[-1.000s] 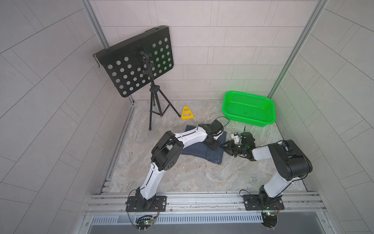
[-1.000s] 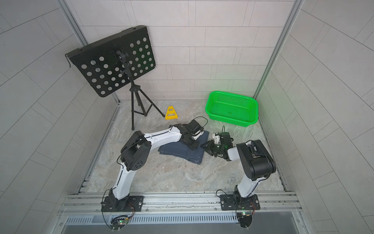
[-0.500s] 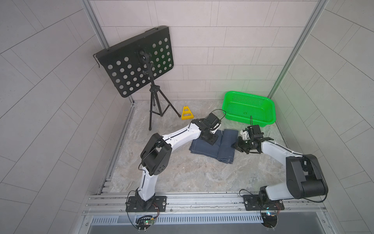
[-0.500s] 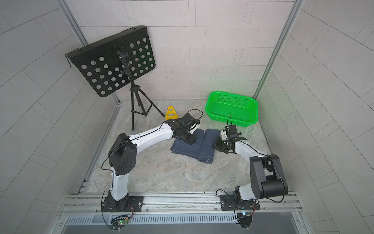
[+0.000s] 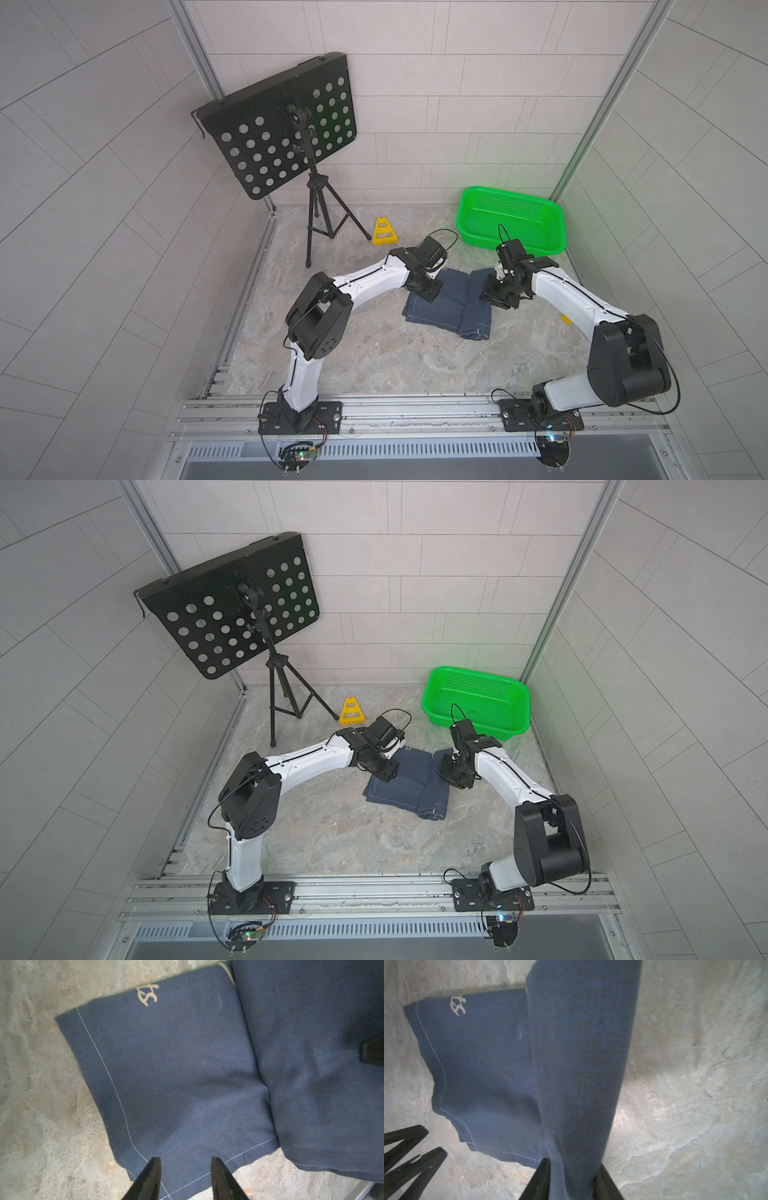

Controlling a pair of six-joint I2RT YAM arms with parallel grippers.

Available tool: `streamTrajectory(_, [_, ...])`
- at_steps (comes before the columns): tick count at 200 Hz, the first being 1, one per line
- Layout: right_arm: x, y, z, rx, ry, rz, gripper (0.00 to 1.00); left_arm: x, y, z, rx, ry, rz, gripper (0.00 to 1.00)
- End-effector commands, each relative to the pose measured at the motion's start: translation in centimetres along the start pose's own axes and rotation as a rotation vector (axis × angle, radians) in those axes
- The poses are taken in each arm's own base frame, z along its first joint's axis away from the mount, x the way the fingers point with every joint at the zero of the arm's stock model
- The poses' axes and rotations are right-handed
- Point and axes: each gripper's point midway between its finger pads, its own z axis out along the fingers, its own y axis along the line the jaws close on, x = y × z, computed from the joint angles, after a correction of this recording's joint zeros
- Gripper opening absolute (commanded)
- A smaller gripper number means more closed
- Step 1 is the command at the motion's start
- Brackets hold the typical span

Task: Roll up the pillowcase
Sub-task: Roll the pillowcase at the center of the board.

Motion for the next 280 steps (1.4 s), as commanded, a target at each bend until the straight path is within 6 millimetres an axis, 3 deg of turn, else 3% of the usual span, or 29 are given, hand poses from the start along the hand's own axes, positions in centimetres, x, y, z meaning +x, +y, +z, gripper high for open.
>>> streamTrajectory(1, [0.5, 1.0, 0.1, 0.029, 0.017, -0.004, 0.38, 0.5, 0.1, -0.5, 0.01, -0.007, -0.019, 0.47])
streamTrajectory(55, [0.2, 6.6, 1.1, -0.025, 0.023, -0.089, 0.39, 0.7, 0.6, -2.2, 0.009, -0.029, -0.045, 0.47])
streamTrajectory(85, [-0.5, 8.6, 2.2, -0.048, 0.02, -0.107, 0.4, 1.4, 0.7, -3.1, 0.011, -0.033, -0.063, 0.47])
streamTrajectory(143, [-2.6, 12.0, 3.9, -0.2, 0.012, -0.084, 0.39, 1.3, -1.4, -4.5, 0.131, -0.088, -0.152, 0.47])
streamTrajectory(179, [-5.0, 11.5, 0.7, -0.289, -0.063, -0.05, 0.39, 0.4, -3.4, -5.0, 0.188, -0.133, -0.157, 0.46])
streamTrajectory(192, [-5.6, 10.8, 0.5, -0.295, -0.08, -0.035, 0.38, 0.3, -4.2, -4.7, 0.203, -0.134, -0.146, 0.46])
streamTrajectory(229, [-7.1, 11.2, 2.6, -0.353, -0.078, -0.023, 0.33, 0.5, -6.4, -2.7, 0.222, -0.106, -0.1, 0.44])
streamTrajectory(280, [-9.8, 10.4, 6.8, -0.315, -0.11, -0.028, 0.27, 2.7, -5.8, 0.6, 0.171, -0.033, -0.058, 0.43])
